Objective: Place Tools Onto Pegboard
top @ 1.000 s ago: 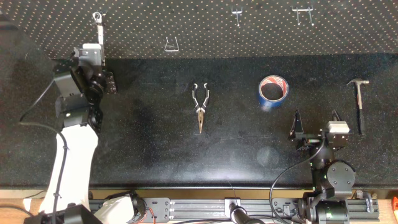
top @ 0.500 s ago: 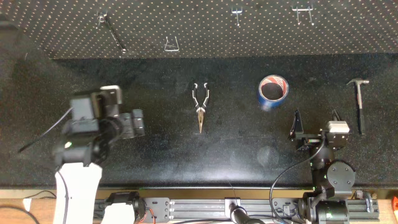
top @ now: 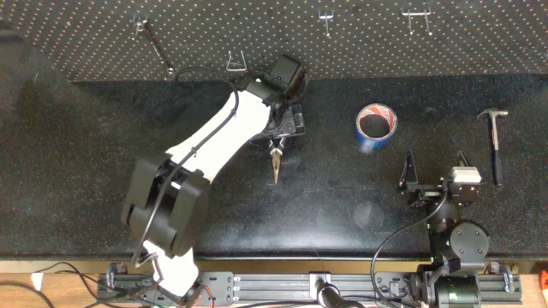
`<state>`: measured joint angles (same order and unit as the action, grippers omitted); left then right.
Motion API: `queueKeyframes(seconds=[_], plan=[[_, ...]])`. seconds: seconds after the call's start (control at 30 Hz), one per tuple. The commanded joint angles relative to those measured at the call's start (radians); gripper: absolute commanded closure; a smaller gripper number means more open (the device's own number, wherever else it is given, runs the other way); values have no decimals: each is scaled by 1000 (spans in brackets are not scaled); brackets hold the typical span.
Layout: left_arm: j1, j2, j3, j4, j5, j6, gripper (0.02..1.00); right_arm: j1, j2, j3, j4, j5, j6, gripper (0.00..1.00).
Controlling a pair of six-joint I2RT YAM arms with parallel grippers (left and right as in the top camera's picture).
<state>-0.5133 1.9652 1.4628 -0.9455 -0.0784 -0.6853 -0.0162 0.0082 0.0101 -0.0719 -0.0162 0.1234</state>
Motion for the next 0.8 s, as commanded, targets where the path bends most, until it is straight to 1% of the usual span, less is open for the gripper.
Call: queueKeyframes(seconds=[0.03, 0.1, 0.2, 0.23, 0.43, 0.8], plan=[[2, 56, 24, 40, 3, -13, 23, 8, -7, -6, -2, 9, 14, 7], [2, 62, 24, 87, 3, 22, 23, 8, -7, -6, -2, 9, 14, 9], [3, 86, 24, 89, 11, 24, 23, 8, -7, -6, -2, 9, 14, 7], [3, 90, 24, 89, 24, 39, 23, 8, -7, -6, -2, 9, 14, 7], [3, 90, 24, 90, 31, 92, 23, 8, -7, -6, -2, 9, 14, 9], [3, 102, 24, 90, 38, 100, 23, 8, -7, -6, -2, 9, 14, 9]])
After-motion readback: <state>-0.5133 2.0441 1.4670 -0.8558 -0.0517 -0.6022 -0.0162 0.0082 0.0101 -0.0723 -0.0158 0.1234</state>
